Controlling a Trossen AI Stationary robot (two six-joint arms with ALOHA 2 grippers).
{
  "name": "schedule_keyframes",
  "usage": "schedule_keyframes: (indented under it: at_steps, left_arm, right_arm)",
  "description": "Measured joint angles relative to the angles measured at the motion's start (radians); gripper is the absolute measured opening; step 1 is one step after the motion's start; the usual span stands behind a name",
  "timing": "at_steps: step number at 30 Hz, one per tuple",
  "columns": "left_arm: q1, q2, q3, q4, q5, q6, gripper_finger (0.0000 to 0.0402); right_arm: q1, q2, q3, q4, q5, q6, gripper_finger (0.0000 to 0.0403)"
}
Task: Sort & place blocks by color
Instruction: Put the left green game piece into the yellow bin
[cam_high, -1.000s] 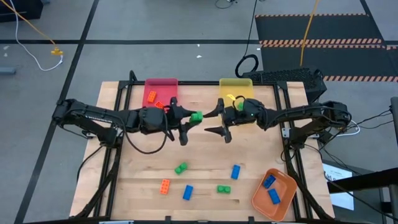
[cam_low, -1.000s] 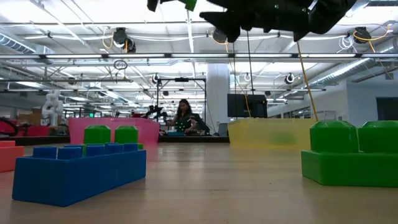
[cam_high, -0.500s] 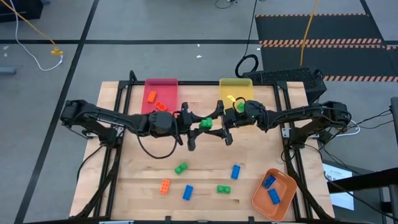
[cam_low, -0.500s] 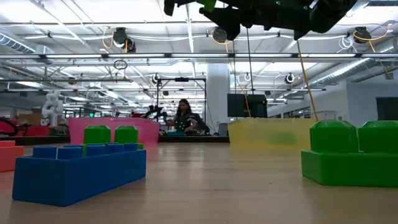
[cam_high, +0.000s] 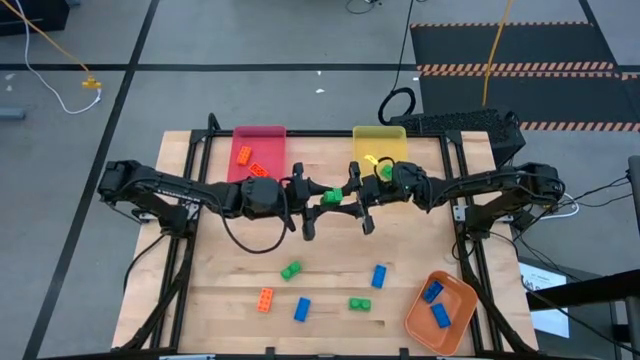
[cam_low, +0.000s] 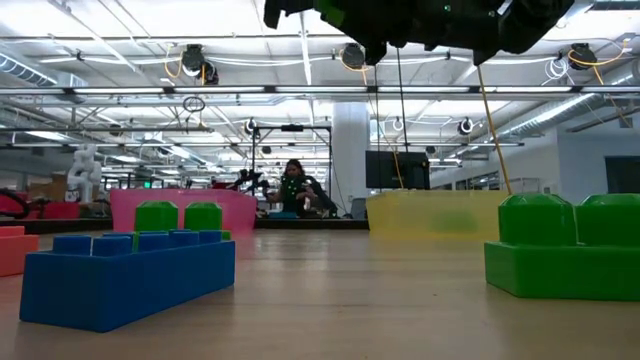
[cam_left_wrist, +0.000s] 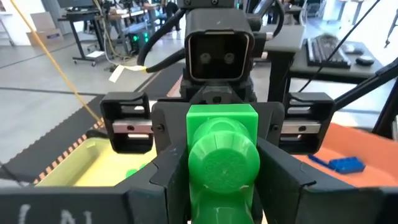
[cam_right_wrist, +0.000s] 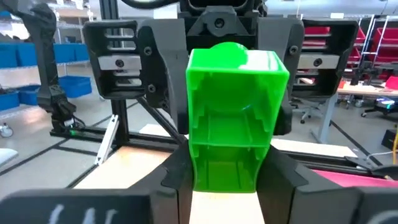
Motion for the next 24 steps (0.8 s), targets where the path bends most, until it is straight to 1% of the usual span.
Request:
schedule_keyframes:
  at_steps: [2,4,10,14,15,17,24]
  left_arm:
    - [0.000,-0.006,0.000,-0.026,-0.009,0.006,0.0158]
    - [0.001,-0.027,0.000,-0.070,-0.010,0.021,0.0166]
    - [-0.004,-0.137,0.001,-0.226,-0.024,0.019,0.0198]
    - [-0.006,-0.197,-0.001,-0.342,-0.045,-0.008,0.0208]
    - [-0.007,-0.210,0.002,-0.360,-0.048,-0.019,0.0208]
    - [-0.011,-0.243,0.001,-0.455,-0.065,-0.055,0.0208]
    - [-0.035,-0.246,0.001,-0.727,-0.096,-0.236,0.0209]
  right_arm:
    - [-0.007,0.000,0.001,-0.030,0.012,-0.019,0.0111]
    - [-0.015,0.000,0.004,-0.072,0.049,-0.044,0.0111]
    - [-0.057,0.000,0.001,-0.190,0.163,-0.088,0.0111]
    - [-0.086,0.000,0.001,-0.267,0.238,-0.108,0.0111]
    - [-0.093,-0.001,0.001,-0.300,0.266,-0.110,0.0111]
    - [-0.112,0.000,0.001,-0.359,0.327,-0.112,0.0111]
    - [-0.178,-0.025,0.000,-0.567,0.585,-0.075,0.0111]
